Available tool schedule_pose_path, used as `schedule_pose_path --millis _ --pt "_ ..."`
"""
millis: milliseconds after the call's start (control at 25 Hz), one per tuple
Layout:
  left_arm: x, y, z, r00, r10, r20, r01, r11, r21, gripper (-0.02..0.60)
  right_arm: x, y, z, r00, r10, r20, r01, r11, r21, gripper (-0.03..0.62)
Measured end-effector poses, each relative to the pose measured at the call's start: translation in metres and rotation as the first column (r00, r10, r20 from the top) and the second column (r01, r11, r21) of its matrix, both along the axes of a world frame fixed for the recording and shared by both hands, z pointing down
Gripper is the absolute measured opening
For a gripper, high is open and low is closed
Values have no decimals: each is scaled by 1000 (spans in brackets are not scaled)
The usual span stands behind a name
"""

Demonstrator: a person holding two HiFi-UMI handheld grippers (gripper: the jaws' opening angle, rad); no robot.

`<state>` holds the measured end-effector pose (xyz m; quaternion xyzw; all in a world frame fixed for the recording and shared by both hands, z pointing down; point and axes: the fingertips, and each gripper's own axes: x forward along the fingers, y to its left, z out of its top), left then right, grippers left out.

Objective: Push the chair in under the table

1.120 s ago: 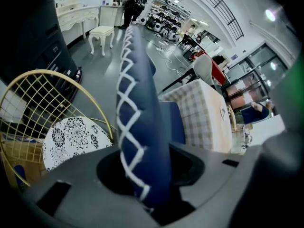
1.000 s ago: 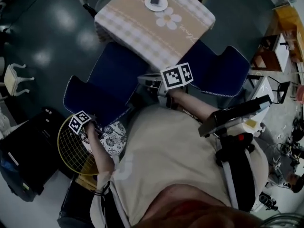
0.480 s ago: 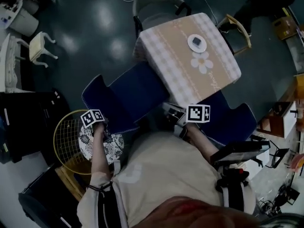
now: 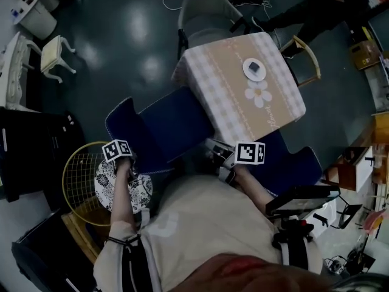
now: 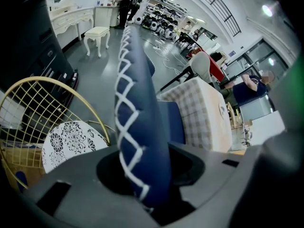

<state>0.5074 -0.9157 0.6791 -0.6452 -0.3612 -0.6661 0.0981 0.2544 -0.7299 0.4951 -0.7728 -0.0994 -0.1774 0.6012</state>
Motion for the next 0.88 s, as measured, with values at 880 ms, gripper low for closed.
schedule_pose_path --millis 880 --pt "-19 15 1 1000 -5 15 5 1000 -31 151 -12 0 -3 1000 16 8 -16 1000 -21 12"
